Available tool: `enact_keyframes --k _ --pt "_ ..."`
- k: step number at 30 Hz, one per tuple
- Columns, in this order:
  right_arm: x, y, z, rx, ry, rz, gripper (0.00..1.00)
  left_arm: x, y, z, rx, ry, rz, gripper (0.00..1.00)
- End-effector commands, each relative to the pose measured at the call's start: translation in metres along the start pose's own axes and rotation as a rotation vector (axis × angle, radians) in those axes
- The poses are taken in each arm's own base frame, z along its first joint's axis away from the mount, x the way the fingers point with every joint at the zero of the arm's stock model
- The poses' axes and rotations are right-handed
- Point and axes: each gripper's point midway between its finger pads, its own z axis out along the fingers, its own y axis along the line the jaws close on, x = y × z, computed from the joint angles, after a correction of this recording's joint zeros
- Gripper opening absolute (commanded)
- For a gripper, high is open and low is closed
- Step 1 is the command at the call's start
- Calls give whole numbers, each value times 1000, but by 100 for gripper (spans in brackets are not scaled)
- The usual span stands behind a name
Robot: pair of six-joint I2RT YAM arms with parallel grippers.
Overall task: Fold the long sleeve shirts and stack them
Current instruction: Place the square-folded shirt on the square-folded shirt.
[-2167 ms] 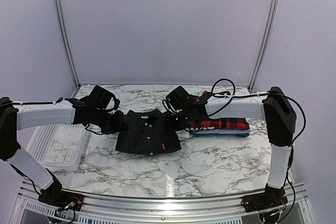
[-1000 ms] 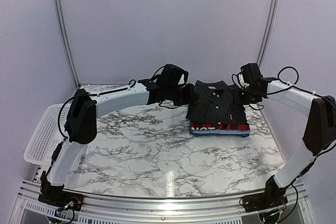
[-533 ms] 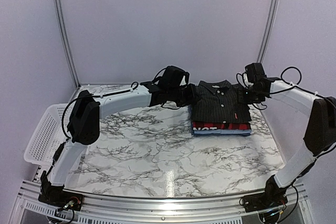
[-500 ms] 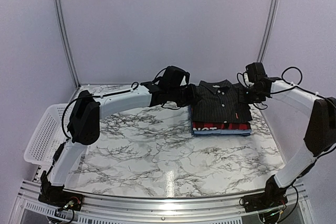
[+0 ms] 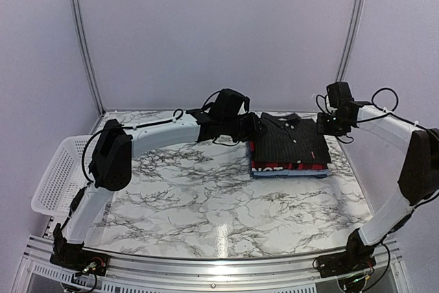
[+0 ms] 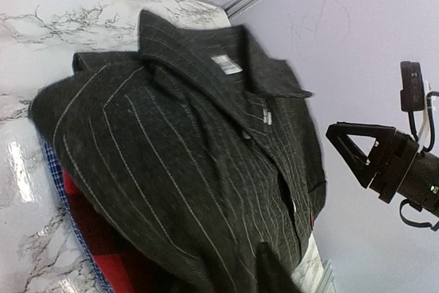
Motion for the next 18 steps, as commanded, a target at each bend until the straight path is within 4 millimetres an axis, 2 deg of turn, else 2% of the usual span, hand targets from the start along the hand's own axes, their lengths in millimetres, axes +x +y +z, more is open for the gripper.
enact_keyframes --k 1,3,4,7,11,13,18 --pt "6 -23 9 85 11 33 59 -4 29 3 -83 -29 -20 50" --pt "3 -24 5 83 0 41 75 -10 38 -1 -110 -38 -21 69" --pt "0 -22 2 76 -8 46 78 -14 40 -3 -114 -42 -22 72" --pt "-10 -13 -9 15 -36 51 84 -31 36 -16 -114 -70 -4 79" --pt "-21 11 -25 -60 -69 36 90 -45 39 -31 -139 -90 25 79" --pt "-24 30 -33 -109 -77 17 91 -46 46 -36 -155 -82 12 78" --pt "-27 106 -60 -322 -115 -39 99 -57 62 -70 -223 -116 15 81"
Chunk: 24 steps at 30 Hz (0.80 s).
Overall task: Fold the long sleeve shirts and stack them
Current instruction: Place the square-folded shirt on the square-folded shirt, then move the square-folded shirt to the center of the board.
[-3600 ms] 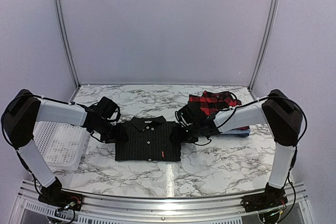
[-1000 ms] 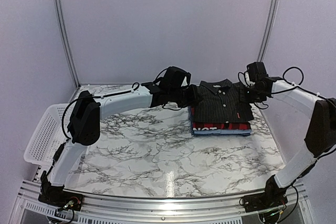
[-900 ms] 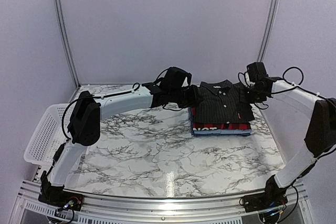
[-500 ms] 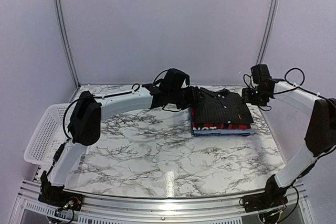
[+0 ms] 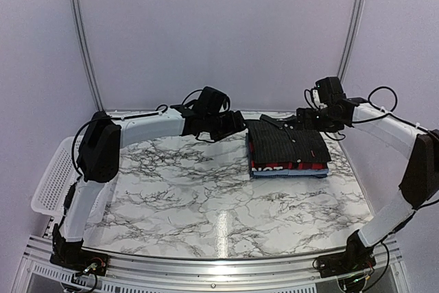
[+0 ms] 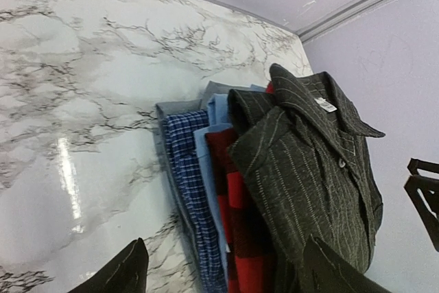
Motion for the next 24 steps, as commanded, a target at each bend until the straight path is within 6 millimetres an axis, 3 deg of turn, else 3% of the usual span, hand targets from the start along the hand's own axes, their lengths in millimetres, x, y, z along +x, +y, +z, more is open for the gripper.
enact_keyframes --k 1,8,13,18,24 --pt "-25 80 -34 -260 -92 -17 98 -33 -2 -54 -36 -75 26 82" --pt "-10 191 -46 -512 -82 -120 99 -50 42 -126 -147 -162 3 84" --pt "13 254 -36 -584 -32 -194 99 -45 76 -170 -194 -204 -24 85" --pt "35 281 -1 -585 27 -207 99 -37 95 -198 -224 -225 -38 85" --pt "56 285 39 -535 83 -221 99 -23 109 -213 -242 -219 -48 86"
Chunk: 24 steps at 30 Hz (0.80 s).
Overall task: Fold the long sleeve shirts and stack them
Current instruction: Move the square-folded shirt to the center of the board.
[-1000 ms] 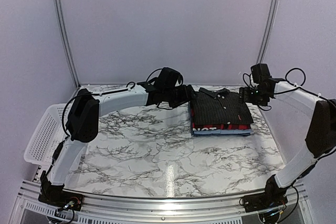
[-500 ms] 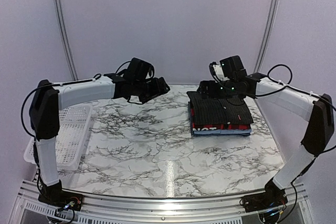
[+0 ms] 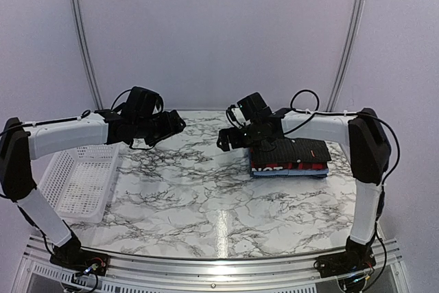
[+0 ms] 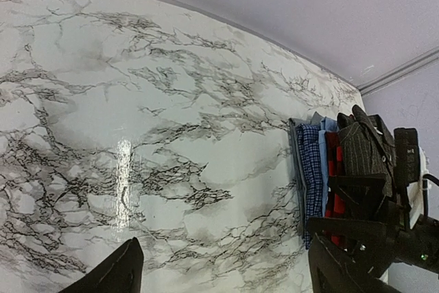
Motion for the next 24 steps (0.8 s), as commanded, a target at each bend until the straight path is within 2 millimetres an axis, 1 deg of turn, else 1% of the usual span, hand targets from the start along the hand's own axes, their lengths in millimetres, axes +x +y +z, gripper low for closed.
enact_keyframes --k 1,4,6,8,10,14,18,20,24 --pt "-14 -3 15 9 -26 17 99 -7 3 -17 10 -43 1 86" --pt "2 -18 32 34 18 37 99 -2 9 -16 4 -34 -3 86" --pt "10 -30 38 56 35 54 98 0 10 -15 5 -26 -3 86" --pt "17 -44 41 88 44 68 99 2 10 -13 7 -20 -5 86" --pt "21 -61 41 149 46 76 98 4 10 -10 11 -12 -7 86" --pt "32 -88 42 205 73 99 99 6 10 -7 17 -3 -16 86" --pt "41 -116 38 284 93 88 99 8 9 -5 21 3 -19 86" --pt "45 -132 33 301 97 109 99 8 9 -4 20 3 -18 86" --pt "45 -155 19 333 86 131 99 9 9 -3 22 10 -17 86"
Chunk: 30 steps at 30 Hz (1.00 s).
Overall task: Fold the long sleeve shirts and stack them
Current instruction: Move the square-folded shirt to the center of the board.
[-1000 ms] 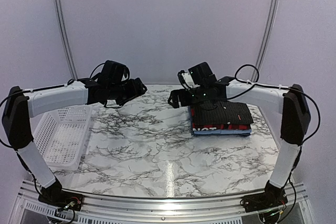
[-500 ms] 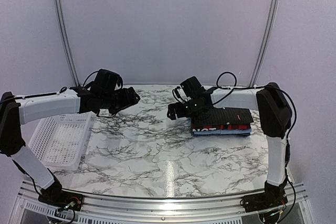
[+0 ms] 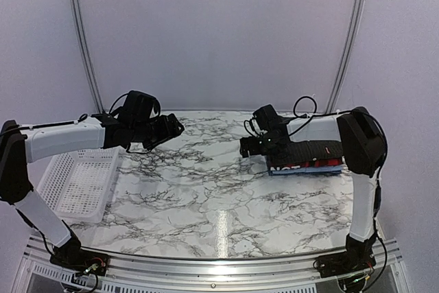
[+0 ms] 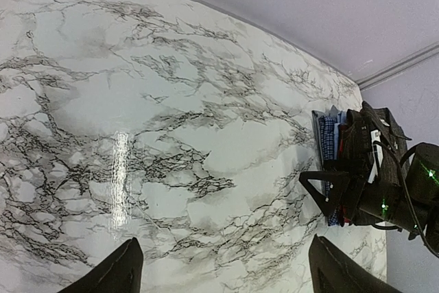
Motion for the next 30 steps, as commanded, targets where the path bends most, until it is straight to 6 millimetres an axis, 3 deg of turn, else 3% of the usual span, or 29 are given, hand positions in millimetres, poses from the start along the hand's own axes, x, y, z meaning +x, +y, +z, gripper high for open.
enact_keyframes --k 1,6,15,21,30 --pt "0 -51 -11 111 2 32 99 -2 -2 4 17 -5 -5 86" --pt "-1 -69 -17 107 -7 68 99 -1 -3 7 20 1 -9 86" --pt "-14 -80 -26 100 -37 105 99 1 -2 7 21 6 -2 86" --pt "-32 -65 -42 62 -75 94 98 -2 -5 6 26 -1 8 87" --pt "-72 -21 -104 16 -235 10 99 -17 -22 -4 63 -21 76 87"
